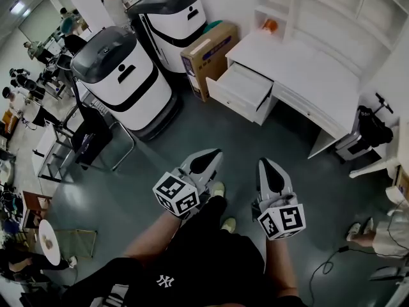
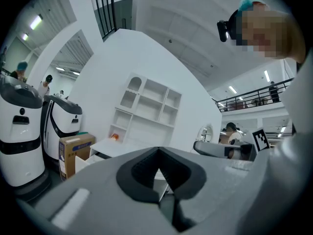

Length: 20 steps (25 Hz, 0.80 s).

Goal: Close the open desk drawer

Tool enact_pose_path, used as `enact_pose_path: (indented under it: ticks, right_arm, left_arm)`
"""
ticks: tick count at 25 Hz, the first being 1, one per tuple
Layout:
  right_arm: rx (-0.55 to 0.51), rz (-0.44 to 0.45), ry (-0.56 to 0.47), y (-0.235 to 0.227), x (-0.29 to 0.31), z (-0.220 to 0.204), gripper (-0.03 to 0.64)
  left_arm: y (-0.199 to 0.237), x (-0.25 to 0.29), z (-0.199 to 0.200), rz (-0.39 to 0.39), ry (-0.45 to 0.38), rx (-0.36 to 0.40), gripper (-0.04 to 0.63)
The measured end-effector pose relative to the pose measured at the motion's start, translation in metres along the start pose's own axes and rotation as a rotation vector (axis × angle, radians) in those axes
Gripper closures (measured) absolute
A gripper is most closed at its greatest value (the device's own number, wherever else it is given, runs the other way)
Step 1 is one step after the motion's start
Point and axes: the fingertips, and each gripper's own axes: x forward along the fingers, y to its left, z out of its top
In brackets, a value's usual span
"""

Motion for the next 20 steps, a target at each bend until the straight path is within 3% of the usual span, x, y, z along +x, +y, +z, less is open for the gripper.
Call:
enact_pose_path:
  ticks: [9, 20]
  right_arm:
    - [-0.013, -0.018, 0.036, -0.045, 0.064, -0.009, 0.594]
    - [-0.035, -0.052, 0.100, -0.113, 0.205, -0.029, 0.594]
  left_arm:
    - [0.050, 0.063, -0.007, -0.023, 0.017, -0.022, 0.595]
    - [0.182, 0.162, -0.018, -0.008, 0.083, 0.010, 0.595]
